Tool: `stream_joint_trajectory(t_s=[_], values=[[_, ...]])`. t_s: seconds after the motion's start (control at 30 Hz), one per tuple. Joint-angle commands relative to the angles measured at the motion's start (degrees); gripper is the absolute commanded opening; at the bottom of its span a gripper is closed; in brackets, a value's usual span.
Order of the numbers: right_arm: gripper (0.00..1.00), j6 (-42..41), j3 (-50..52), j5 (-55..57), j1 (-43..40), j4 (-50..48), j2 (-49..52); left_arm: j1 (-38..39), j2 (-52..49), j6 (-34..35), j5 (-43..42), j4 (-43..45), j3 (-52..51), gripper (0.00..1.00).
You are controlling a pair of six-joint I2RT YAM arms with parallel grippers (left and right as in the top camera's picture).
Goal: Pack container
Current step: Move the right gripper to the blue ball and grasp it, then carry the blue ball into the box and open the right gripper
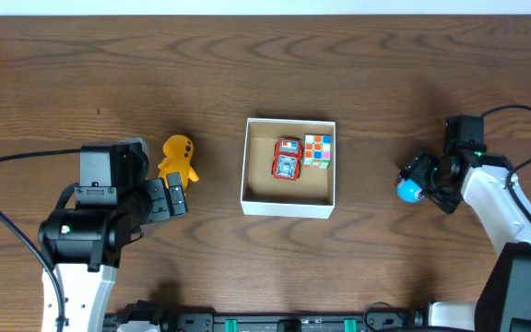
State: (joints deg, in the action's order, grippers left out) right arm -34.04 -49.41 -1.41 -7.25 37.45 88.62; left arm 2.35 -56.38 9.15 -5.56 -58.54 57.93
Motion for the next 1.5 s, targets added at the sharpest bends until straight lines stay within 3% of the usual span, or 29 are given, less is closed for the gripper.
stream_joint_trajectory(t_s=[0.0, 0.13, 0.27, 0.7, 0.83, 0.97, 1.0, 1.2, 1.47], values=[[0.75, 0.1, 0.7, 1.2, 0.5, -0.2, 1.6, -0.2, -0.1, -0.5, 1.1, -0.2, 1.2, 0.98], [0.65, 0.0, 0.7, 1.2, 1.0, -0.6, 3.4, -0.2, -0.1, -0.5, 1.1, -0.2, 1.2, 0.98], [0.64, 0.1, 0.7, 1.2, 1.3, -0.7, 5.1, -0.2, -0.1, -0.5, 1.1, -0.2, 1.2, 0.98], [0.27, 0.3, 0.7, 1.2, 1.3, -0.9, 6.0, -0.2, -0.1, -0.5, 1.1, -0.2, 1.2, 0.98], [0.22, 1.4, 0.0, 1.1, 1.3, -0.4, 5.7, -0.2, -0.1, -0.5, 1.1, -0.2, 1.2, 0.98], [0.10, 3.1, -3.0, 1.2, 2.5, 2.8, 3.8, -0.2, -0.1, -0.5, 1.1, -0.2, 1.2, 0.98], [0.03, 3.8, -4.5, 1.2, 3.3, 4.3, 3.0, -0.2, -0.1, -0.5, 1.1, -0.2, 1.2, 0.98], [0.01, 6.8, -14.4, 1.2, 10.6, 10.8, -1.4, -0.2, -0.1, -0.5, 1.1, -0.2, 1.2, 0.98], [0.01, 11.0, -27.7, 2.9, 27.8, 14.8, -2.9, -0.2, -0.1, -0.5, 1.1, -0.2, 1.2, 0.98]])
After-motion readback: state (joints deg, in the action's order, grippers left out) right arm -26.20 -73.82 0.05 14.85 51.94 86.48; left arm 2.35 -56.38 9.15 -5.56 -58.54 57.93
